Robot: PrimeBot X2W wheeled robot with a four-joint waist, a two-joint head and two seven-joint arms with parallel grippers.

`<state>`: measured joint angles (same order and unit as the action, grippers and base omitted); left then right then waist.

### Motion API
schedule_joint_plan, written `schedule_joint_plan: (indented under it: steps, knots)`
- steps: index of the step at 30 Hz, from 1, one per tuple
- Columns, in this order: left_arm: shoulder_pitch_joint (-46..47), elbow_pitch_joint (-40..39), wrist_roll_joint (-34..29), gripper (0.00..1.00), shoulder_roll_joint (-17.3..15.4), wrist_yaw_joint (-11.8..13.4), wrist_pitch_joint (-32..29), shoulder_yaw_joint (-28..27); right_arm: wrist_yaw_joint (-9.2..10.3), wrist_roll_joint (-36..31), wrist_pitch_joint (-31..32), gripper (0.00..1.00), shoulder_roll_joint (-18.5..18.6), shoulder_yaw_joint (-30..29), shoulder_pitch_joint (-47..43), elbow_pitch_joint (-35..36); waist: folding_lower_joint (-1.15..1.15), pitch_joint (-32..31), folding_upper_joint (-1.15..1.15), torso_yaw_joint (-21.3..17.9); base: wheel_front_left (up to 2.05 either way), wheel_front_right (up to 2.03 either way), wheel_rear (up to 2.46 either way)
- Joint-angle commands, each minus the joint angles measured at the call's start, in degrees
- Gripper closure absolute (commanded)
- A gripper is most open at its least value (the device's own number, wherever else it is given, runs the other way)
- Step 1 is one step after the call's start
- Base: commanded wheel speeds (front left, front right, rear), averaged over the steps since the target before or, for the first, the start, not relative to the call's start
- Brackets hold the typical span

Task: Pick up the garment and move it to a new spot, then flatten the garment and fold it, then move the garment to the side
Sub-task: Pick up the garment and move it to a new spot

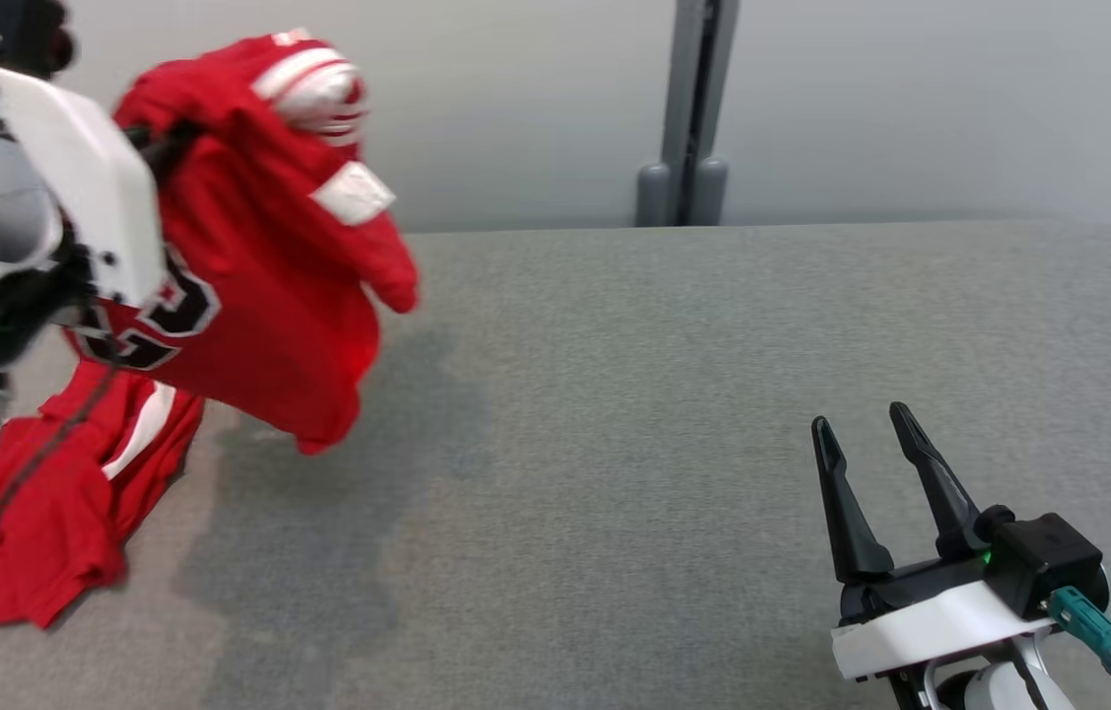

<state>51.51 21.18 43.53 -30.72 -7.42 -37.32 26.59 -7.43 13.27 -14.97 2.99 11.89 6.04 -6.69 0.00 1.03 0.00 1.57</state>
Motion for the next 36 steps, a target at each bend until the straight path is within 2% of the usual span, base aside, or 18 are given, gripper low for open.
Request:
schedule_joint_plan:
  steps: [1,7,13,18,22,25,26,27,32,36]
  knots:
    - [-1.36,-1.93,0.83,1.0,0.81,0.21,-0.19,0.23,-0.11,0.3,-0.3,0.0,0.11,-0.23,-0.7,0.12,0.0,-1.01,0.0,-1.74,0.0,0.0,0.0]
    - [-5.68,-11.92,1.85,1.0,3.64,1.75,0.25,1.87,-0.12,-0.06,-0.3,0.0,0.09,-1.25,-0.82,0.92,0.0,-0.76,0.0,-6.15,0.0,0.0,0.0]
    - [-11.43,-17.25,1.24,1.0,5.33,3.4,2.15,3.94,-0.11,-0.07,-0.29,0.0,0.53,-1.11,-0.4,1.52,0.0,0.72,0.0,-10.8,0.0,0.0,0.0]
    - [-15.61,-16.19,-3.81,1.0,5.99,4.64,7.19,6.89,-0.12,0.37,-0.27,0.0,1.07,-0.75,0.0,1.73,0.0,2.29,0.0,-13.86,0.0,0.0,0.0]
    - [-18.74,-12.32,-7.33,1.0,8.24,5.51,13.04,9.3,-0.11,0.71,-0.26,0.0,1.43,-0.56,0.07,1.91,0.0,3.44,0.0,-15.24,0.0,0.0,0.0]
    - [-20.68,-7.52,-8.57,1.0,10.53,4.92,18.51,10.51,-0.11,0.79,-0.25,0.0,1.6,-0.31,-0.29,1.61,0.0,3.61,0.0,-15.57,0.0,0.0,0.0]
    - [-20.98,-5.9,-9.1,0.76,11.28,4.66,20.34,11.04,-0.11,0.81,-0.25,0.0,1.67,-0.2,-0.39,1.58,0.0,3.64,0.0,-15.61,0.0,0.0,0.0]
    - [-21.46,-4.32,-9.18,0.02,12.41,4.44,22.27,11.35,-0.11,0.86,-0.24,0.0,1.72,-0.12,-0.42,1.58,0.0,3.7,0.0,-15.57,0.0,0.0,0.0]
    - [-21.21,2.07,-9.78,0.0,16.24,3.28,27.64,13.13,-0.11,1.01,-0.25,0.0,1.71,-0.22,-0.2,1.53,0.0,4.17,0.0,-14.23,0.0,0.0,0.0]
    - [-20.06,3.42,-10.11,0.0,17.37,2.98,29.97,13.13,-0.11,0.98,-0.25,0.0,1.66,-0.35,-0.61,1.4,0.0,3.99,0.0,-13.05,0.0,0.0,0.0]
